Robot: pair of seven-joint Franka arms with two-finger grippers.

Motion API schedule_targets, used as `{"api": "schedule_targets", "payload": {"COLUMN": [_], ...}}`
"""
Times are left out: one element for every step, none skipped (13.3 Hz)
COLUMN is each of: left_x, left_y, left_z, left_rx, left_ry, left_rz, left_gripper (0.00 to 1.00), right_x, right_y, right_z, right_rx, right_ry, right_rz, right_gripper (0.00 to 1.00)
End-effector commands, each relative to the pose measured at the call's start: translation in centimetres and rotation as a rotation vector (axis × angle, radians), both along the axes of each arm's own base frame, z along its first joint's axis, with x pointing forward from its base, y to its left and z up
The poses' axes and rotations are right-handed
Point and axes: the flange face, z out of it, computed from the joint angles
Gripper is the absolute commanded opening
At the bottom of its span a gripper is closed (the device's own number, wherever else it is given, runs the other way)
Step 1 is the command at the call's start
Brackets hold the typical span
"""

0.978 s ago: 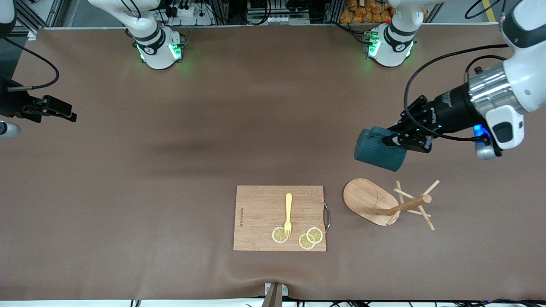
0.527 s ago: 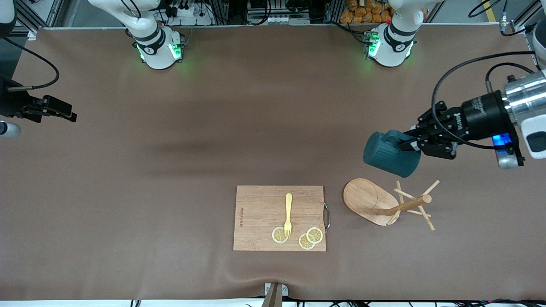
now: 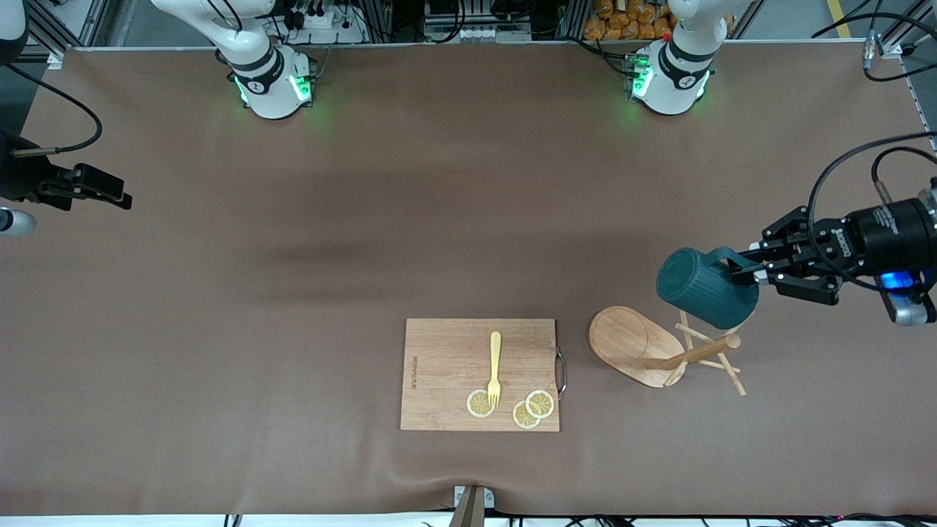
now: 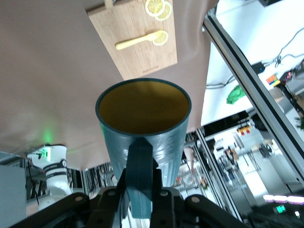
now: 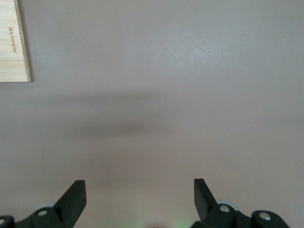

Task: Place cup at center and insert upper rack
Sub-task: 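Carry the mug over the wooden mug tree with the left gripper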

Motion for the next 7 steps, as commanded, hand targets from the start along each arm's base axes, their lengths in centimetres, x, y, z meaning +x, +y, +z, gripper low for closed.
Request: {"api": "schedule_targets", "payload": {"left_x": [1.4, 1.8, 2.1, 2.3, 2.7, 2.9, 2.8], "left_y": [1.2, 1.5, 1.7, 1.8, 1.8, 1.7, 0.8], "left_z": [-3.0, -4.1, -5.3, -6.4, -7.9, -9.1, -9.7], "left_rx": [-0.104, -0.138, -0.153, -0.161, -0.172, -0.181, -0.183], "left_ry": [-0.012, -0.016, -0.017, -0.010, 0.008, 0.025, 0.036], "left_rz": [-0.020, -0.022, -0.030, -0.033, -0.035, -0.037, -0.050], "left_gripper": [0.00, 0.00, 0.00, 0.00, 0.00, 0.00, 0.00], "right_x": [-0.1, 0.0, -0.1, -0.1, -0.1, -0.1, -0.1], "right_y": [0.2, 0.2, 0.2, 0.2, 0.2, 0.2, 0.2], "right_z": [0.2, 0.3, 0.2, 0.2, 0.2, 0.2, 0.2], "right_rx": [0.013, 0.013, 0.013, 0.013, 0.013, 0.013, 0.013], "right_ry": [-0.004, -0.006, -0.004, -0.004, -0.004, -0.004, -0.004], "right_rz": [0.000, -0.002, 0.000, -0.002, -0.002, -0.002, -0.002], "right_gripper": [1.00, 1.00, 1.00, 1.00, 1.00, 1.00, 1.00]}}
